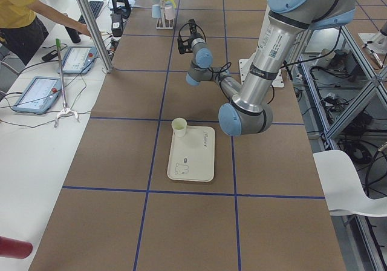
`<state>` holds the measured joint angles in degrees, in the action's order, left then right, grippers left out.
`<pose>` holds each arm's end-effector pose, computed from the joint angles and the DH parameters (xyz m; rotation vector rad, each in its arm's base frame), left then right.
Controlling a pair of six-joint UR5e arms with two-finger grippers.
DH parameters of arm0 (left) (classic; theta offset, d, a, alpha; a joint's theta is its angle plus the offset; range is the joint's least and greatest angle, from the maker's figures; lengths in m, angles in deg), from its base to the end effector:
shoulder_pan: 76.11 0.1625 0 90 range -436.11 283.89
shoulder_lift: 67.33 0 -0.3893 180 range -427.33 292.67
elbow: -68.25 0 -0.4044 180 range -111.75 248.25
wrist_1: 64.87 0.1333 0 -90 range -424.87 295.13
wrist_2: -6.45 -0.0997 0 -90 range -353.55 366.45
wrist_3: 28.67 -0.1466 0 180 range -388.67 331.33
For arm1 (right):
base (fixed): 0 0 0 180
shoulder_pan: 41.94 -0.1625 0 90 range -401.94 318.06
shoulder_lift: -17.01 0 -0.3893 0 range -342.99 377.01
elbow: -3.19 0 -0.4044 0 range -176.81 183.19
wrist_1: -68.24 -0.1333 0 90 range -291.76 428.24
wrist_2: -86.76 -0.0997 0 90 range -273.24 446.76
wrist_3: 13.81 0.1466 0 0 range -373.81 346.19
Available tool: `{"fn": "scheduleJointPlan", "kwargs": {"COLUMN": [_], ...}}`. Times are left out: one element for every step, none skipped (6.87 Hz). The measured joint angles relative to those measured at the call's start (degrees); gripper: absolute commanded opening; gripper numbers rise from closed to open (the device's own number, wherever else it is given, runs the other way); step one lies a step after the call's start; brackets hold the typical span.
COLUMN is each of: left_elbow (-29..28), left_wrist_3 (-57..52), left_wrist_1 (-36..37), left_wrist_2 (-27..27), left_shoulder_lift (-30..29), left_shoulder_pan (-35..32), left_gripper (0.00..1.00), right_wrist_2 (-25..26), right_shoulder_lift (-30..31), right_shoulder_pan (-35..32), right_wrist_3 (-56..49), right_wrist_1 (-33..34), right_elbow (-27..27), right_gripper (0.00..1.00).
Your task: Transfer IKEA cup to right arm and place on rack
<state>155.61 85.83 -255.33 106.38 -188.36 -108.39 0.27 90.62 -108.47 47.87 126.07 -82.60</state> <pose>0.4550 -0.4152 0.1356 0.0595 2.2583 -0.3411 -0.1398 -0.6792 0.4856 0.6210 -0.4900 0.6563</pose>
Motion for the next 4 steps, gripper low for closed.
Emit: {"fn": "scheduleJointPlan", "kwargs": {"left_elbow": [0.00, 0.00, -0.01, -0.05], "left_wrist_3": [0.02, 0.02, 0.00, -0.04], "left_wrist_1": [0.00, 0.00, 0.00, 0.00], "left_wrist_2": [0.00, 0.00, 0.00, 0.00], "left_shoulder_lift": [0.00, 0.01, -0.01, -0.05], "left_shoulder_pan": [0.02, 0.02, 0.02, 0.06], "left_gripper": [1.00, 1.00, 1.00, 1.00], "right_wrist_2": [0.01, -0.01, -0.03, -0.01], "right_shoulder_lift": [0.03, 0.07, 0.10, 0.12], "right_shoulder_pan": [0.08, 0.17, 0.33, 0.61], "right_wrist_3": [0.01, 0.02, 0.04, 0.08], "right_wrist_1": [-0.02, -0.06, -0.08, -0.07], "right_elbow": [-0.04, -0.06, -0.07, -0.03], "right_gripper": [0.00, 0.00, 0.00, 0.00]}}
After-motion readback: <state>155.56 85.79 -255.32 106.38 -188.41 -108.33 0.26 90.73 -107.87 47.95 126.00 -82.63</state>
